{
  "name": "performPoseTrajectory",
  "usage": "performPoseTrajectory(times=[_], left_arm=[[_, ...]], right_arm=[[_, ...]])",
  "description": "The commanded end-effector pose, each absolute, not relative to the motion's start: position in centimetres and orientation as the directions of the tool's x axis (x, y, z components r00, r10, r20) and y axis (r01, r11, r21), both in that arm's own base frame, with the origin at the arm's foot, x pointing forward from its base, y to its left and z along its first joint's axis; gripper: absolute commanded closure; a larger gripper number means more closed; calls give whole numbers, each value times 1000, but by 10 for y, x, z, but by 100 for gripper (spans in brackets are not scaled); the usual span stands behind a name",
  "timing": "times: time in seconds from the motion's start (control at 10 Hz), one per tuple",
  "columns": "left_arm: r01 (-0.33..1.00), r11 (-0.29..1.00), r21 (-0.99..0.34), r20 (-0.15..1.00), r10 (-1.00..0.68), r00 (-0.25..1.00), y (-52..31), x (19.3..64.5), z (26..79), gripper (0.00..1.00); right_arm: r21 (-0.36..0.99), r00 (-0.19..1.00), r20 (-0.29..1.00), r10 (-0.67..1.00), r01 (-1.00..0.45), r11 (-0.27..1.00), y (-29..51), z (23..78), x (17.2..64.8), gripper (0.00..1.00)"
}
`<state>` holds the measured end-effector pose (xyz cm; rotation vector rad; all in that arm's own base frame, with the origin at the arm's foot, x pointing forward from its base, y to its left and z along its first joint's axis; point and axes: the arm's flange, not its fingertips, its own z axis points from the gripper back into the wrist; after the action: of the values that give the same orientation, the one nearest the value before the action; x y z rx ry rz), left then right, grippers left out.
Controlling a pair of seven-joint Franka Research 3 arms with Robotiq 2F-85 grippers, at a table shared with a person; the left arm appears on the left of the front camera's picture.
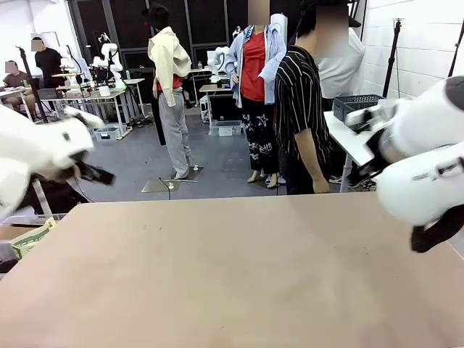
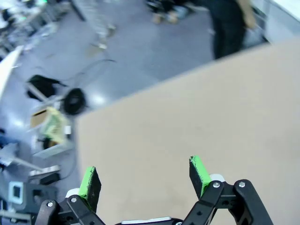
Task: Transfer purchased items from the store into the shopping bag.
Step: Open the Reusable shopping bag in the center of the table.
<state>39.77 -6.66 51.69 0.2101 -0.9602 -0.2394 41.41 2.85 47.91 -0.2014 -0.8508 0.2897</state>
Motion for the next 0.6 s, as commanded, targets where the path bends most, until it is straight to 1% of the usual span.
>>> performPoseTrajectory(times=[0.0, 0.1, 0.2, 0.3, 0.5], left_arm=[[-143, 947, 288, 794, -152, 589, -9, 302, 472, 0], [-242, 935, 261, 788, -61, 613, 21, 288, 460, 0], [-285, 936, 208, 774, 21, 633, 49, 269, 441, 0], [-340, 932, 124, 770, 126, 626, 67, 243, 419, 0], [-454, 891, -5, 721, 317, 616, 106, 196, 375, 0]], right_arm=[[-245, 643, 754, 135, 85, 966, -26, 447, 363, 0], [-222, 654, 755, 47, 187, 957, -66, 442, 362, 0], [-182, 668, 743, -46, 267, 946, -101, 425, 361, 0], [-172, 691, 712, -123, 343, 924, -138, 407, 355, 0], [-112, 701, 668, -251, 428, 897, -192, 360, 340, 0]])
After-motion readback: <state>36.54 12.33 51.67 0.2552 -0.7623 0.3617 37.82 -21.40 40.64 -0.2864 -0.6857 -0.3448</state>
